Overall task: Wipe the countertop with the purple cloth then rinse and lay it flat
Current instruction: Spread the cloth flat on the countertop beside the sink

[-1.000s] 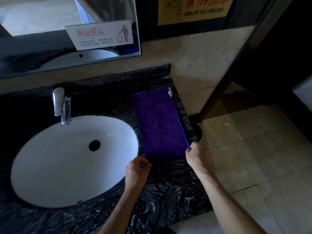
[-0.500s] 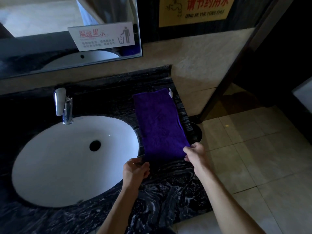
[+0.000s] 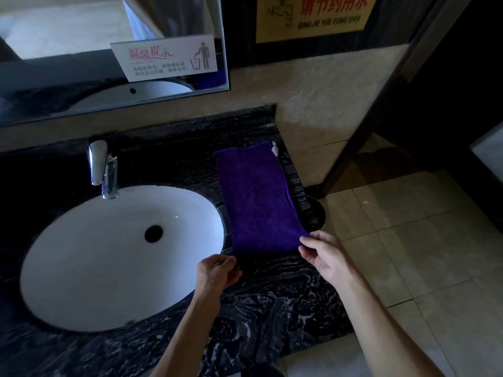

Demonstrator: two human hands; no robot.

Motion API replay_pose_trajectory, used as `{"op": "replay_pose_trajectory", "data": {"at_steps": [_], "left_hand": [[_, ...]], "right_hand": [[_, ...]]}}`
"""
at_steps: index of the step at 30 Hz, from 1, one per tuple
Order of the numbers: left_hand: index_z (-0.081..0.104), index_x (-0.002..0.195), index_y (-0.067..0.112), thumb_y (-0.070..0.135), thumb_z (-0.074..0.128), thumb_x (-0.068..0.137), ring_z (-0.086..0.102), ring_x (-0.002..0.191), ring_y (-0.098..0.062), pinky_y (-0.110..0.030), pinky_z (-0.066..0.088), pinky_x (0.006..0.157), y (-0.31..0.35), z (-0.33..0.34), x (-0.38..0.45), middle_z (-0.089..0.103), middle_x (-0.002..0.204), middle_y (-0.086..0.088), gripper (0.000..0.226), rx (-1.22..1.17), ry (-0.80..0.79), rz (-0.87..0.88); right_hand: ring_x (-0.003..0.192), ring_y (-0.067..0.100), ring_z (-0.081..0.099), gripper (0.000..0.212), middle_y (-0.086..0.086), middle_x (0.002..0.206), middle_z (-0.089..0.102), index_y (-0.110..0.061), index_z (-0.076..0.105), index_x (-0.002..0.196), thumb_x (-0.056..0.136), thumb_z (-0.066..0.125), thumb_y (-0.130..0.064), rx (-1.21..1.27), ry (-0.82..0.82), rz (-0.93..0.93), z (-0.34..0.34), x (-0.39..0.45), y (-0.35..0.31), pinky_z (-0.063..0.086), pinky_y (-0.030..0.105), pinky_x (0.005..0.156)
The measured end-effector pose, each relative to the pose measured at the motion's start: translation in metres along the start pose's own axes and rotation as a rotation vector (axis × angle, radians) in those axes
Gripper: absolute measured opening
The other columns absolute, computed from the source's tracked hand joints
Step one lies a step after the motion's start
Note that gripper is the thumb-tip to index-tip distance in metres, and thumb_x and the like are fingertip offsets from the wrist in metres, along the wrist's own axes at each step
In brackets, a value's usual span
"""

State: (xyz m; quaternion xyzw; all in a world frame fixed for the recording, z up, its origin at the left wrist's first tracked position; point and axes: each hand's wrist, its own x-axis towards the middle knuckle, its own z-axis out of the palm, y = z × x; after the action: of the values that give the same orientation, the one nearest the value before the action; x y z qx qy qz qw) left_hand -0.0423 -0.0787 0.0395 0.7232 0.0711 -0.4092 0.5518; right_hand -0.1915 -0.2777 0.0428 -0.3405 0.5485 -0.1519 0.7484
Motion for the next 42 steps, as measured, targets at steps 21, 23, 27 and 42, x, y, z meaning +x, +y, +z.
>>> {"op": "replay_pose_trajectory", "data": {"at_steps": [21,23,27,42], "left_hand": [[0.058,0.094,0.001,-0.004,0.065,0.091,0.062,0.049,-0.021,-0.034,0.052,0.048,-0.022,-0.006,-0.022,0.071,0.07,-0.019,0.009,0.256,-0.004,0.158],[0.053,0.093,0.006,-0.003,0.064,0.09,0.059,0.046,-0.02,-0.034,0.05,0.045,-0.033,-0.01,-0.023,0.071,0.068,-0.016,0.015,0.383,-0.017,0.191],[0.052,0.098,0.017,0.015,0.074,0.088,0.059,0.047,-0.016,-0.036,0.051,0.049,-0.037,-0.013,-0.023,0.07,0.068,-0.008,0.024,0.565,-0.115,0.143],[0.008,0.162,0.026,0.06,0.019,0.105,0.001,0.156,-0.022,-0.046,0.008,0.124,-0.029,0.023,0.053,0.006,0.169,-0.003,0.067,1.428,0.009,0.905]], "right_hand": [[0.056,0.025,0.052,0.026,0.015,0.074,0.051,-0.007,0.043,0.087,0.086,0.047,0.018,-0.677,0.237,-0.249,-0.01,-0.01,0.007,0.045,0.024,0.043],[0.063,0.027,0.053,0.027,0.014,0.073,0.053,-0.011,0.044,0.078,0.083,0.051,0.014,-0.912,0.264,-0.288,-0.017,-0.01,0.015,0.046,0.036,0.056],[0.065,0.018,0.057,0.014,0.004,0.074,0.06,-0.012,0.054,0.079,0.091,0.057,-0.006,-1.319,0.241,-0.293,-0.028,-0.016,0.02,0.047,0.034,0.061],[0.157,0.017,0.013,0.067,-0.001,0.17,0.015,-0.02,0.022,0.161,0.106,0.023,-0.057,-1.765,0.02,-0.986,0.001,0.049,0.038,0.021,0.054,0.124]]}}
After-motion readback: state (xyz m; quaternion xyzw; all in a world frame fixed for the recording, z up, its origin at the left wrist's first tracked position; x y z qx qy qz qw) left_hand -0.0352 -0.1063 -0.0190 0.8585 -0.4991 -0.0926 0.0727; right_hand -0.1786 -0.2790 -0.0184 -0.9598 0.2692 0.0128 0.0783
